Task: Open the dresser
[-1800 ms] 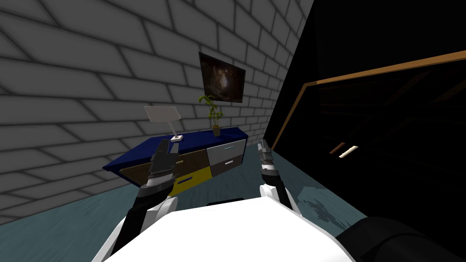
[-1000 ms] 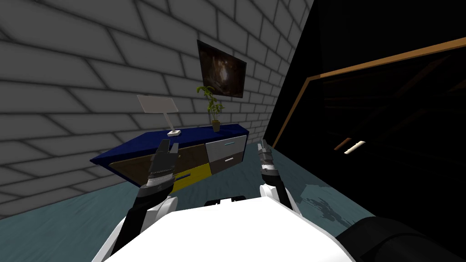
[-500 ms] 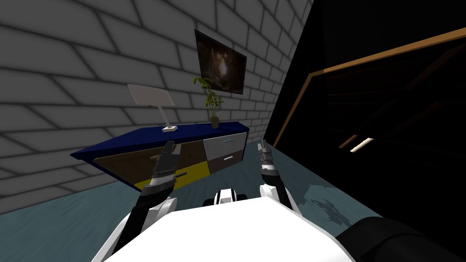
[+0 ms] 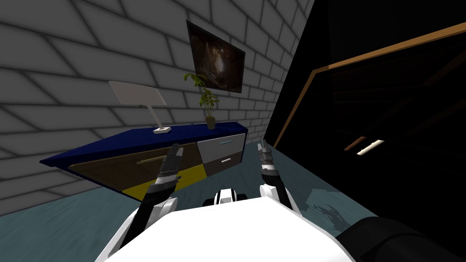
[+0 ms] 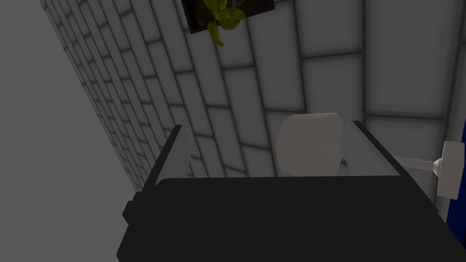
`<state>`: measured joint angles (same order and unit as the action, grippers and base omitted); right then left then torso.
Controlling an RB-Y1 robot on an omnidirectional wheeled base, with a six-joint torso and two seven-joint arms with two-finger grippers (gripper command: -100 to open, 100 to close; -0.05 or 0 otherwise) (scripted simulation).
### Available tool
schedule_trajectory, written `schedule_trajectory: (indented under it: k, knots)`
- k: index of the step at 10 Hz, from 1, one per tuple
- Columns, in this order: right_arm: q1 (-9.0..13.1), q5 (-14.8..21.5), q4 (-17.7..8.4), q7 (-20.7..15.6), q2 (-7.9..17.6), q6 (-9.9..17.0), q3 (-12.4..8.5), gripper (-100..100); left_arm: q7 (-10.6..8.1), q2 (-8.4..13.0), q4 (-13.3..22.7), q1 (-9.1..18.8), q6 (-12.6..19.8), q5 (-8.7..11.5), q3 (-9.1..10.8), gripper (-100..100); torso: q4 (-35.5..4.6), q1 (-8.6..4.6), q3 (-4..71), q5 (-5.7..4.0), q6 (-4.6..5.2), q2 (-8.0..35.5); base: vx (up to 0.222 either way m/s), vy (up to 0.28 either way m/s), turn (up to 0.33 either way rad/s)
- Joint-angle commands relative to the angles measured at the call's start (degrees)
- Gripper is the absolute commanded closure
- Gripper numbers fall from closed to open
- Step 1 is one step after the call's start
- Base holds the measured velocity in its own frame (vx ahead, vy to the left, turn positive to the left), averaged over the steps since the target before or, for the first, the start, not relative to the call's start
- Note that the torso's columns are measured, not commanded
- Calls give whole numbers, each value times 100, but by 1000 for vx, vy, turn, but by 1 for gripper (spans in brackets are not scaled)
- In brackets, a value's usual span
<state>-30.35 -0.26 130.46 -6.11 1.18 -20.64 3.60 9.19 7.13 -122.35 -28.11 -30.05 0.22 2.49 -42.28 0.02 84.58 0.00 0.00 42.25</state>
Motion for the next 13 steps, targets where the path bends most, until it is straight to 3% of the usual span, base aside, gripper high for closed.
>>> schedule_trajectory:
  k: [1, 13]
  knots:
    - [0, 0, 0, 0, 0, 0, 0, 0, 4, 23, 458, 138, -33, 11, 53, -100, 1, 5, 0, 1, 0, 2, 113, -93, 11]
    - [0, 0, 0, 0, 0, 0, 0, 0, 20, 138, 2061, 561, -100, 49, 228, -100, 1, 0, 1, 0, 0, -1, 87, -97, 10]
